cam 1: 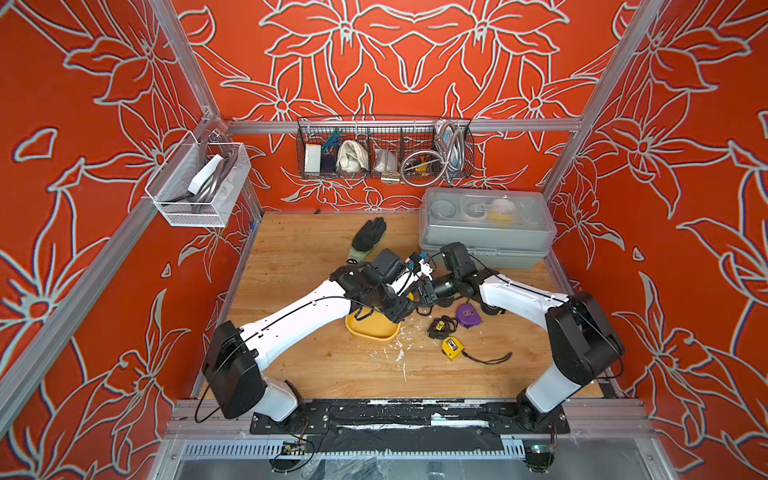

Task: Take the tape measure out of the storage box
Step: Place the tape measure at the center of the board.

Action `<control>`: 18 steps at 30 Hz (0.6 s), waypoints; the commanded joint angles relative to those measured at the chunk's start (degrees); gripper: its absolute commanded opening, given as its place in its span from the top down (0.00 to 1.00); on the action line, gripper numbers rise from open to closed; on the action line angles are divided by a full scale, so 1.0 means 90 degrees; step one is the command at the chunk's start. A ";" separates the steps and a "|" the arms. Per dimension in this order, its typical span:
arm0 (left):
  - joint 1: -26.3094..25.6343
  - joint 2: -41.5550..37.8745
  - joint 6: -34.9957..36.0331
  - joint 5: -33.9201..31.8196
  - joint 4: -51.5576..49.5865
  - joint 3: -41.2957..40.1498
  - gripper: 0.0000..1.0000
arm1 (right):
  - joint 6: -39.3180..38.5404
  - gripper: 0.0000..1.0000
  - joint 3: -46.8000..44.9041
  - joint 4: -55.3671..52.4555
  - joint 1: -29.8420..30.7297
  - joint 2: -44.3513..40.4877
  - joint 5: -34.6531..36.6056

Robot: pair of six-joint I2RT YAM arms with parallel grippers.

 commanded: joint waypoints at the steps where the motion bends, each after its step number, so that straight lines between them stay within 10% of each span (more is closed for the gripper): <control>1: -0.0061 0.0074 0.0055 -0.0107 0.0160 0.0187 0.31 | 0.0134 0.66 0.0096 0.0298 0.0059 0.0052 -0.0159; 18: 0.0203 -0.0287 -0.0759 -0.1563 0.0438 0.0338 0.01 | 0.0836 0.80 -0.0686 0.0856 -0.0970 -0.0355 0.0261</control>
